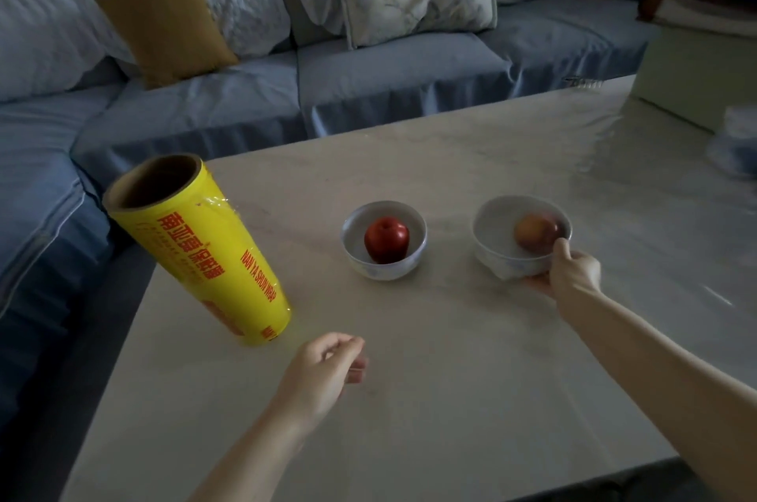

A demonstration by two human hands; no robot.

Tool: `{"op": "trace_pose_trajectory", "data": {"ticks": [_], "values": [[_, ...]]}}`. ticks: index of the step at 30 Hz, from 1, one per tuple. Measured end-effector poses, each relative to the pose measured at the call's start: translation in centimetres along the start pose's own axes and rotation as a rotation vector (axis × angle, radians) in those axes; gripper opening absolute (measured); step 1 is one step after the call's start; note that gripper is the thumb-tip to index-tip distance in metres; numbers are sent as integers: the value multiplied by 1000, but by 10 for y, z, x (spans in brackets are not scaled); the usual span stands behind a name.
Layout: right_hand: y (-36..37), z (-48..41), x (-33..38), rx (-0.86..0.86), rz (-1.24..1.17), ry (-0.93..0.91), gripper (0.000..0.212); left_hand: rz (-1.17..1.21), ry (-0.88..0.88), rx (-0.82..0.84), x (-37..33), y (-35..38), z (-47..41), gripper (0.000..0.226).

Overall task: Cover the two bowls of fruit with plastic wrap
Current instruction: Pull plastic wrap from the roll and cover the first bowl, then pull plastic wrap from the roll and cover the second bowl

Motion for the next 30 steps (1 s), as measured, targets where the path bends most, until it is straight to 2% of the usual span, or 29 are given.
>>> {"op": "trace_pose_trajectory", "data": {"ticks": [3, 7, 10, 12, 15, 17, 20, 22, 28, 30], "values": [[1, -7, -5, 11, 23, 8, 27, -10, 2, -24, -10, 10, -13, 11], [-5, -13, -9, 21, 63, 31, 32, 27, -57, -61, -35, 31, -48, 35], [-10, -11, -12, 35, 156, 20, 35, 161, -154, -77, -55, 42, -71, 27], [-15, -2, -9, -12, 344, -172, 44, 194, -186, -105, -63, 45, -84, 30], [-17, 18, -3, 27, 645, -690, 66, 184, -178, -152, -66, 45, -96, 26], [-12, 18, -14, 64, 822, -815, 81, 149, -171, -180, -61, 44, -101, 19], [-4, 7, -30, 106, 864, -666, 109, 117, -151, -208, -49, 41, -109, 22], [0, 0, -33, 119, 827, -595, 119, 136, -143, -185, -45, 41, -108, 16], [3, -5, -33, 95, 710, -623, 126, 160, -145, -200, -43, 44, -103, 10], [2, -7, -35, 81, 692, -623, 126, 103, -196, -142, -41, 58, -91, 23]]}}
Point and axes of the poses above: each hand's wrist, its own z-axis away from the middle knuckle, its own y-axis out of the palm, x = y × z, the point moved 2 cm from there along -z, towards the middle knuckle, and after that the axes turned 7 degrees about -y, right-handed, at the moved point
